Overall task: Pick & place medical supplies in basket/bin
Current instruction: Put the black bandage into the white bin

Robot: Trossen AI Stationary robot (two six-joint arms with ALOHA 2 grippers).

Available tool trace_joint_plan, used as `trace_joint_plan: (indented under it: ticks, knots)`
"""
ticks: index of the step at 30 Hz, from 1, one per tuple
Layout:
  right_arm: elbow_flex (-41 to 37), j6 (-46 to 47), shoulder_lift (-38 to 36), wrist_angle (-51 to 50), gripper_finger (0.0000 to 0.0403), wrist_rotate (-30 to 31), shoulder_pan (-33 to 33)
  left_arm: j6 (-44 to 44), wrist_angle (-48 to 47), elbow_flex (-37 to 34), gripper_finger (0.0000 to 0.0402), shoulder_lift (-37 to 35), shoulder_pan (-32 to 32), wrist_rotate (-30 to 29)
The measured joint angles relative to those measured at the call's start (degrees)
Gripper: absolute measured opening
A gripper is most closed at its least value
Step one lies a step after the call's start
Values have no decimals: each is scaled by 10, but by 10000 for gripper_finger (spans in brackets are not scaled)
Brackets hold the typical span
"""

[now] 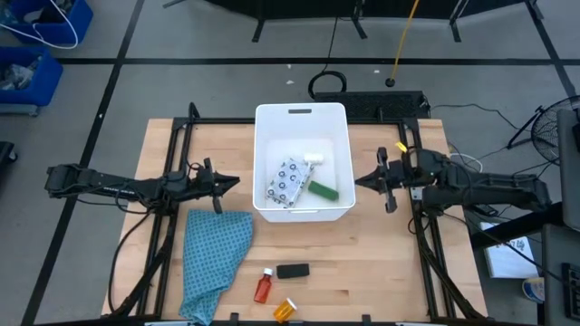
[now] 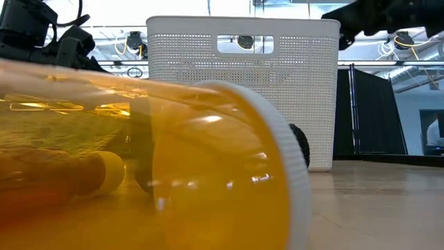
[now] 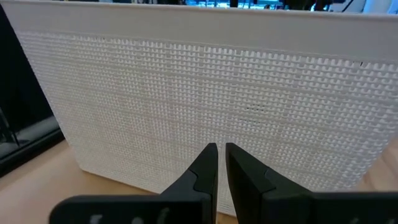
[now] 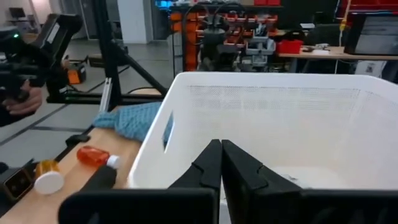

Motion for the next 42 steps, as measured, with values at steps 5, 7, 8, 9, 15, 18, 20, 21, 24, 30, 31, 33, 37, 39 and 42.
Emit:
trace_joint_plan:
  ticks: [5, 7, 8, 9, 15, 18, 20, 21, 24, 30, 31, 33, 37, 39, 42]
  knots:
    - [-49, -2, -30, 24, 0, 65, 36, -10, -5, 0, 37, 0, 0, 0]
    - [-68, -6, -31, 43, 0, 80, 48, -11, -9, 0, 37, 0, 0, 1]
    - [-77, -9, -31, 51, 0, 79, 52, -14, -11, 0, 37, 0, 0, 4]
    - [-86, -15, -31, 62, 0, 80, 56, -20, -12, 0, 37, 0, 0, 13]
    - [-131, -40, -32, 120, 0, 80, 65, -55, 2, 1, 37, 0, 0, 50]
    - [-145, -55, -29, 118, 0, 79, 65, -84, 4, 32, 37, 0, -12, 108]
    - [-146, -57, -31, 119, 0, 78, 65, -85, -27, 67, 37, 0, -34, 105]
    - [-147, -57, -31, 119, 0, 77, 65, -84, -55, 88, 37, 3, -47, 92]
    - [-150, -59, -31, 115, 0, 77, 65, -74, -153, 165, 37, 16, -93, 41]
    - [-150, -73, -33, 120, 0, 77, 65, -74, -299, 327, 37, 109, -210, -88]
    - [-150, -75, -33, 120, 0, 77, 65, -73, -309, 351, 37, 131, -228, -107]
    - [-150, -76, -33, 120, 0, 77, 65, -72, -328, 399, 37, 180, -263, -141]
    - [-150, -78, -33, 123, 0, 77, 65, -86, -364, 498, 37, 288, -305, -183]
    - [-150, -78, -33, 123, 0, 77, 65, -85, -394, 547, 37, 348, -315, -193]
    - [-150, -76, -32, 123, 0, 77, 65, -85, -449, 624, 37, 436, -316, -189]
